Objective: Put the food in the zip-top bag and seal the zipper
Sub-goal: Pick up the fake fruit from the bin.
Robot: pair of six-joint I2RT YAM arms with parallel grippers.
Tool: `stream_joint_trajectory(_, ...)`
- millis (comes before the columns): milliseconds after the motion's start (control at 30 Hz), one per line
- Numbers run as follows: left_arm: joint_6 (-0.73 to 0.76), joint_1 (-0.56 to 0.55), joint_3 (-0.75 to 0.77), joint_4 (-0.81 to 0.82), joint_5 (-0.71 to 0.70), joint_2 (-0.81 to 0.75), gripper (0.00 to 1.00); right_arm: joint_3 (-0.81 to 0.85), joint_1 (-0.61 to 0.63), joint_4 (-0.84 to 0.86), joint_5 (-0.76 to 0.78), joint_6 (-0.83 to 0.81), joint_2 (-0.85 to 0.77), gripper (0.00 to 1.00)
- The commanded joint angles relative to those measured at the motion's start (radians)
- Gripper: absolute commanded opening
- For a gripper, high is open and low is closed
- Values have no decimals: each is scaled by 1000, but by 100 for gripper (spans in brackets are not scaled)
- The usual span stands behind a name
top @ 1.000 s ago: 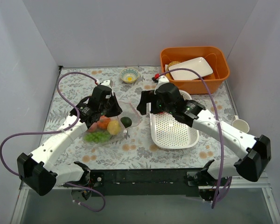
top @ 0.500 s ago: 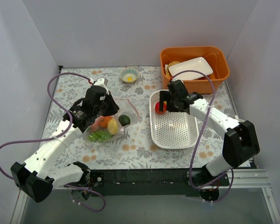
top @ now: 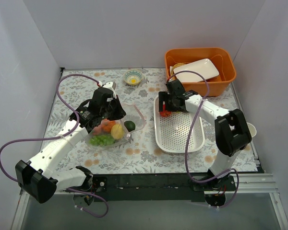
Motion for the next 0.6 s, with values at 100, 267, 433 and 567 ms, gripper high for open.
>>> stream_joint_trajectory(100,2,-5,-3,-3,17,-10,0,36,-8,78,-5,-13,48,79)
stream_joint_trajectory(267,5,-5,-9,-1,20,-7,0,38,-8,109,2,-22,59,79)
stream_joint_trajectory(433,1,-5,2,-8,12,-2,0,53,-8,98,-7,-8,103,76)
stream_joint_trajectory(567,-6,-5,3,-14,9,-8,0,48,-8,92,-14,-1,128,69)
